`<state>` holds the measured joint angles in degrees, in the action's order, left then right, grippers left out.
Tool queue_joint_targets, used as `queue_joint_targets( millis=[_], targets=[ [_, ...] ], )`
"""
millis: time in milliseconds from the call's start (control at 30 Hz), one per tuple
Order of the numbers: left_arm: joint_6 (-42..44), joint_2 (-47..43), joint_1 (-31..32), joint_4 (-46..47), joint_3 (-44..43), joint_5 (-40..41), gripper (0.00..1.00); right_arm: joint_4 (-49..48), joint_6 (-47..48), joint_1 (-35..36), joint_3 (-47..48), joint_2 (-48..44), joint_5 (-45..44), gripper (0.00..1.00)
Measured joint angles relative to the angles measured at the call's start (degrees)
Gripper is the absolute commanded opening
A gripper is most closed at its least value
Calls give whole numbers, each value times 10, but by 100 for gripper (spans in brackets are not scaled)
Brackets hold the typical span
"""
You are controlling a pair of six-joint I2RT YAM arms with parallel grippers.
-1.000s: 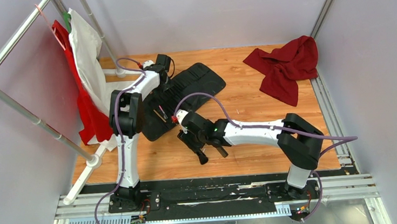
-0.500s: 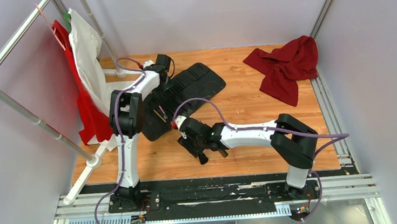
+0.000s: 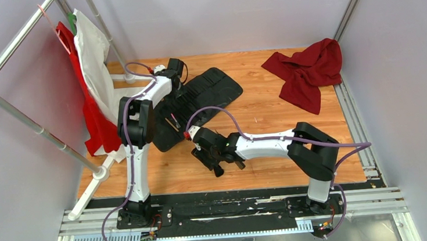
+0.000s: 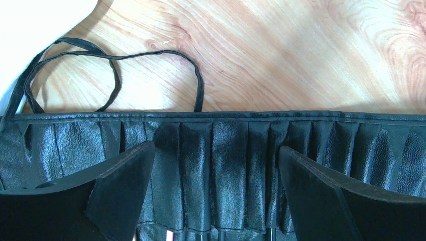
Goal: Organize the makeup
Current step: Pick up the makeup brush from the center of the board.
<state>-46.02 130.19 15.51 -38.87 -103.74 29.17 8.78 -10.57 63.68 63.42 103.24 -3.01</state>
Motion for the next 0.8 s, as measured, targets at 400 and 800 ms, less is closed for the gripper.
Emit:
queue_joint_targets(
  millis=[400, 800],
  targets=[
    [0, 0, 0, 0, 0, 0, 98, -1, -3, 0, 0, 6, 4, 43],
    [0, 0, 0, 0, 0, 0, 98, -12, -5, 0, 0, 13, 11, 42]
  ],
)
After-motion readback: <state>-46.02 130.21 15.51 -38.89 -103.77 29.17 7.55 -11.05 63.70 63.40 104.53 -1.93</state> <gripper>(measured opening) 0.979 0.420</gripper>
